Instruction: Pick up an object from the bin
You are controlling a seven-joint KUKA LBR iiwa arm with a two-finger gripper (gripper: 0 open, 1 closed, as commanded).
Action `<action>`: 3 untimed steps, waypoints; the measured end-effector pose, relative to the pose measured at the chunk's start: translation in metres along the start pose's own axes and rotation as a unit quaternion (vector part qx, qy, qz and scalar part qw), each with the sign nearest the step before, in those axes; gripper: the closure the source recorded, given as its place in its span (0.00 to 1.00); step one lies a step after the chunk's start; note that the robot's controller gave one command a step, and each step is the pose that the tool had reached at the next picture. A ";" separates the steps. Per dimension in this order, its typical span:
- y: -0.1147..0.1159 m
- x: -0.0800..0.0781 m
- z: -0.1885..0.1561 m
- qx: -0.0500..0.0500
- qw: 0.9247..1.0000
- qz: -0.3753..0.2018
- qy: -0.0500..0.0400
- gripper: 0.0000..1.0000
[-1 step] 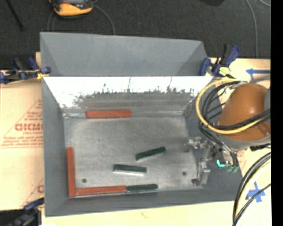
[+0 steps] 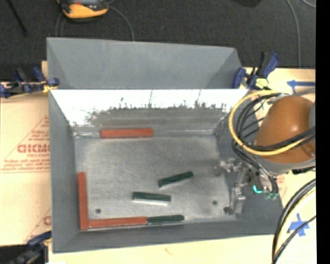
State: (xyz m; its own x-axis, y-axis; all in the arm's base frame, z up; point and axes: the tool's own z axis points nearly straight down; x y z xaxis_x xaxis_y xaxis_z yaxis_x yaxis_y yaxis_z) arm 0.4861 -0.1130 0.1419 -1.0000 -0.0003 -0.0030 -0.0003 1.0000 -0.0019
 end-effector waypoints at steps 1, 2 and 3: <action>0.026 -0.011 -0.002 0.001 0.998 -0.061 0.000 0.00; 0.051 -0.025 0.048 0.000 0.987 -0.162 -0.004 0.00; 0.079 -0.058 0.069 -0.001 0.989 -0.147 0.002 0.00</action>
Offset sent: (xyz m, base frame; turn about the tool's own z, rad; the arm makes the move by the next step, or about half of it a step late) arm 0.0262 0.0555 -0.0719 -0.3546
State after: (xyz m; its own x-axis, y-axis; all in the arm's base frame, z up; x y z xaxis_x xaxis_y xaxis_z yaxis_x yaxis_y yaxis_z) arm 0.5448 -0.0345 0.0728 -0.9569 -0.2904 0.0010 -0.2904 0.9569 0.0003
